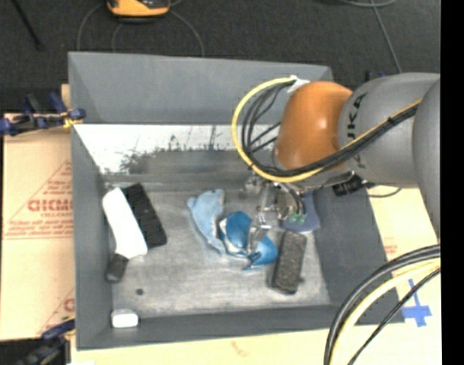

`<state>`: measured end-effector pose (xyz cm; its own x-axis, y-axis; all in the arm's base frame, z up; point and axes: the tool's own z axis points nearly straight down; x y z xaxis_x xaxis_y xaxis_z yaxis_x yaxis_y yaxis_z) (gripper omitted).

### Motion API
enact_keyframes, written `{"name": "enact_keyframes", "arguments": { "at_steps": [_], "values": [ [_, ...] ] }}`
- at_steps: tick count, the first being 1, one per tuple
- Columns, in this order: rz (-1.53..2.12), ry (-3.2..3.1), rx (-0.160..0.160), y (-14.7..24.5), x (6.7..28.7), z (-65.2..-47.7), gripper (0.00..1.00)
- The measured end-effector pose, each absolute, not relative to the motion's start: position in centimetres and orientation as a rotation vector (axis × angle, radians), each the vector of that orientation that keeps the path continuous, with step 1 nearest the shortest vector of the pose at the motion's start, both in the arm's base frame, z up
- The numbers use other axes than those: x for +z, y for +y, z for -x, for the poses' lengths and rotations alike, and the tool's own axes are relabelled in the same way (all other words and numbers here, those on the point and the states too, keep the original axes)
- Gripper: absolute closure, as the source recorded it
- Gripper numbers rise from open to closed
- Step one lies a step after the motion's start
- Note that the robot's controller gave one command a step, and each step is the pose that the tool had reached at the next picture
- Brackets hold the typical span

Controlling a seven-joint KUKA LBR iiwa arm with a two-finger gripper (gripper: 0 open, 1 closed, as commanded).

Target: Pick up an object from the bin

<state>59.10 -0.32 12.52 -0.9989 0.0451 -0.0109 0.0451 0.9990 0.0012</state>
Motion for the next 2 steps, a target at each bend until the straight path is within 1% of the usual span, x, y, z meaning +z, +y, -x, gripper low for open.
{"name": "enact_keyframes", "arguments": {
  "at_steps": [1,2],
  "values": [
    [-0.137,3.144,0.002,0.2,10.8,-58.6,0.00],
    [0.117,3.143,-0.001,0.2,14.8,-57.4,0.00]
  ]
}}
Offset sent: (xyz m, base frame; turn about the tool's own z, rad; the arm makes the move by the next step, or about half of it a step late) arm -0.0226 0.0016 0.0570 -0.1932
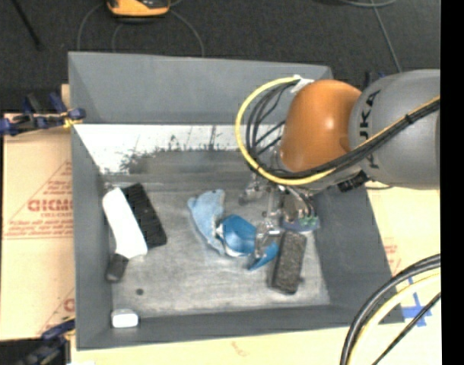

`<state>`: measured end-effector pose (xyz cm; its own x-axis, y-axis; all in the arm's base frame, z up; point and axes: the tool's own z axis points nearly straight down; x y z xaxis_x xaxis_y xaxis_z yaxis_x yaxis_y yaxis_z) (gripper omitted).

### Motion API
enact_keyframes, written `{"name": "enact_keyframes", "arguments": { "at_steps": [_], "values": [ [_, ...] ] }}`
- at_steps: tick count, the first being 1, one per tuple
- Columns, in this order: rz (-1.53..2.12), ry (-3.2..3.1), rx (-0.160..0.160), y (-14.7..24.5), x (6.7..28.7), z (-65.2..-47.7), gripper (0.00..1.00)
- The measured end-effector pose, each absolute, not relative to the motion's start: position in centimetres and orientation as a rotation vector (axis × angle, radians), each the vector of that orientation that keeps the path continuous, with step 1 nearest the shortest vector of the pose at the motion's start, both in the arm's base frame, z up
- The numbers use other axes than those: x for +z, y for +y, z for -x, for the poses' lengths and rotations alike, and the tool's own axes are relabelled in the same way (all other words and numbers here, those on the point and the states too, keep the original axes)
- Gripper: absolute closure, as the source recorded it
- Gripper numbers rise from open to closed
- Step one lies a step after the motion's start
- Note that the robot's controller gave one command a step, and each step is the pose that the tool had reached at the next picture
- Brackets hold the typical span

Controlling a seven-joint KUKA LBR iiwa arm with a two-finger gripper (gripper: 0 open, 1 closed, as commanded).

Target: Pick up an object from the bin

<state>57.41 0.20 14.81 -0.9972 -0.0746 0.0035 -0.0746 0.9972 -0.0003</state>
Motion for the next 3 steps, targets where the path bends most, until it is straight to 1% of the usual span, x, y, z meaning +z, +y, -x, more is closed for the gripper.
{"name": "enact_keyframes", "arguments": {
  "at_steps": [1,2,3],
  "values": [
    [-0.159,-3.160,0.003,-2.3,13.8,-60.7,0.00],
    [0.027,-3.130,0.017,-0.9,9.5,-60.0,0.00],
    [-0.426,-3.099,-0.003,-0.1,8.4,-62.3,1.00]
  ]
}}
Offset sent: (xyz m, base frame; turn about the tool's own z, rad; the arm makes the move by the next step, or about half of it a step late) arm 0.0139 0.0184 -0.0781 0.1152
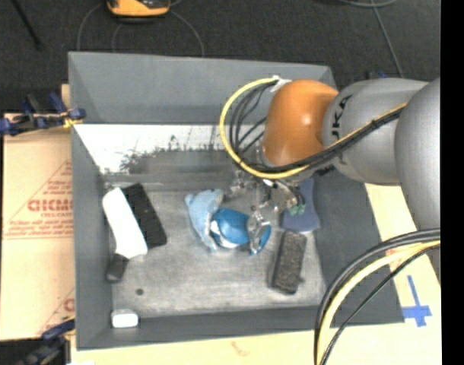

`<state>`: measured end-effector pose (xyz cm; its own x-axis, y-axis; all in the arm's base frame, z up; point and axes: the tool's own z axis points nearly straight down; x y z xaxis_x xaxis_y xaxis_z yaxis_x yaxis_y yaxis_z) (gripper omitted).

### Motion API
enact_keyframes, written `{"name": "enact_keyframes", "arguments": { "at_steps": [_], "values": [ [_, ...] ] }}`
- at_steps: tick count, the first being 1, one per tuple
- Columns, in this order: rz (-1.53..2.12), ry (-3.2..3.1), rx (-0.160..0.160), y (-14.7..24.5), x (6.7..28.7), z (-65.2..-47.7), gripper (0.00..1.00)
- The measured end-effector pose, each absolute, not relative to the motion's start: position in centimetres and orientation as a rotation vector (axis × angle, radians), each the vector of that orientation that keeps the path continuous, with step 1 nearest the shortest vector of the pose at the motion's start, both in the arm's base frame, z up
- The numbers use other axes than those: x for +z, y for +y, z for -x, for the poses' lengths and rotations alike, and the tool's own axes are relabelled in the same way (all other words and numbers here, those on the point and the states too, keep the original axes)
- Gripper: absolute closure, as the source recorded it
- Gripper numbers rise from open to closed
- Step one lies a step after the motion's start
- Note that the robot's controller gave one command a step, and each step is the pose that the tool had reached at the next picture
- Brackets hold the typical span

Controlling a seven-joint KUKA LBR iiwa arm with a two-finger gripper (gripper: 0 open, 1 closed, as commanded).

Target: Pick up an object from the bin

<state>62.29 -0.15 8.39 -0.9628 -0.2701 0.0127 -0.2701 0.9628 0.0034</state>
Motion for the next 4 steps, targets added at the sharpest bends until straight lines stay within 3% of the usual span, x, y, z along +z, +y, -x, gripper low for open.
{"name": "enact_keyframes", "arguments": {
  "at_steps": [1,2,3,4],
  "values": [
    [-0.426,-3.100,-0.003,-0.1,8.4,-62.3,1.00],
    [-0.161,-3.123,0.010,0.2,8.4,-62.8,0.00],
    [0.137,-3.128,0.014,1.3,8.4,-63.4,0.00],
    [0.150,-3.147,-0.026,-1.7,8.9,-61.5,1.00]
  ]
}}
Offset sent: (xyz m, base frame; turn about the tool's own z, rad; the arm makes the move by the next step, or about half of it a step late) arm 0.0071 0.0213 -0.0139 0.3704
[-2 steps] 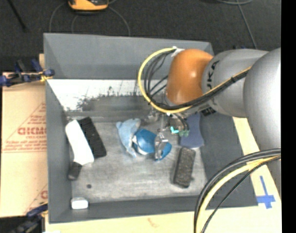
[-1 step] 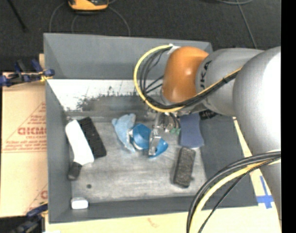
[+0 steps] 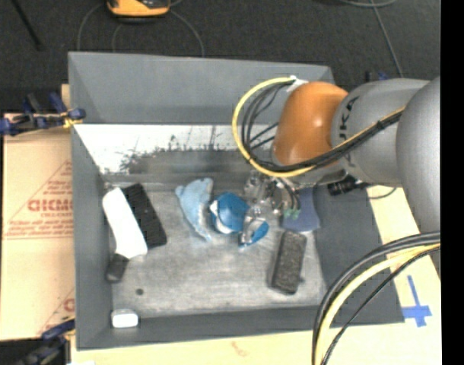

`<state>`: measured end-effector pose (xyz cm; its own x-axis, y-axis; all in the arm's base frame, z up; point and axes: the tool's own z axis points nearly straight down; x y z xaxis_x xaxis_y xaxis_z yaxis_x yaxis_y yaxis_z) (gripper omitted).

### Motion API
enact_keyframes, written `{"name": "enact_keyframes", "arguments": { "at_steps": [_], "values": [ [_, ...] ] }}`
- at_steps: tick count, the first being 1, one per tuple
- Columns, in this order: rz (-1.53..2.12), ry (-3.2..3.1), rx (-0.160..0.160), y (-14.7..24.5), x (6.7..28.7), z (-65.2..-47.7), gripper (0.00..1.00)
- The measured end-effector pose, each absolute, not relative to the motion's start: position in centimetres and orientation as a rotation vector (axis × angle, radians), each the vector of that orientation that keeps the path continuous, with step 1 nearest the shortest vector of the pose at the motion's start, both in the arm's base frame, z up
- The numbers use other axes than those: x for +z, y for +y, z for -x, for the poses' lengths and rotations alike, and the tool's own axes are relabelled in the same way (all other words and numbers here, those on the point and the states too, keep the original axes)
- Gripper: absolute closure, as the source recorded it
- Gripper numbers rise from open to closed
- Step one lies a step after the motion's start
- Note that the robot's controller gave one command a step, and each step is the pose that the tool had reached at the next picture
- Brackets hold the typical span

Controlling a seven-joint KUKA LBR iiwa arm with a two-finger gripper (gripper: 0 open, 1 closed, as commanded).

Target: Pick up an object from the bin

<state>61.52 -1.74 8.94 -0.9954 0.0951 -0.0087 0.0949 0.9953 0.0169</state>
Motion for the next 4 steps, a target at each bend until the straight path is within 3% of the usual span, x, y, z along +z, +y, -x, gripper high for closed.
{"name": "enact_keyframes", "arguments": {
  "at_steps": [1,2,3,4],
  "values": [
    [-0.149,3.128,0.026,-1.7,8.9,-61.5,1.00],
    [-0.171,3.139,0.000,-1.0,12.3,-60.5,1.00],
    [-0.189,3.138,0.000,-1.1,17.8,-62.5,1.00],
    [-0.183,3.139,-0.003,0.9,22.3,-62.6,1.00]
  ]
}}
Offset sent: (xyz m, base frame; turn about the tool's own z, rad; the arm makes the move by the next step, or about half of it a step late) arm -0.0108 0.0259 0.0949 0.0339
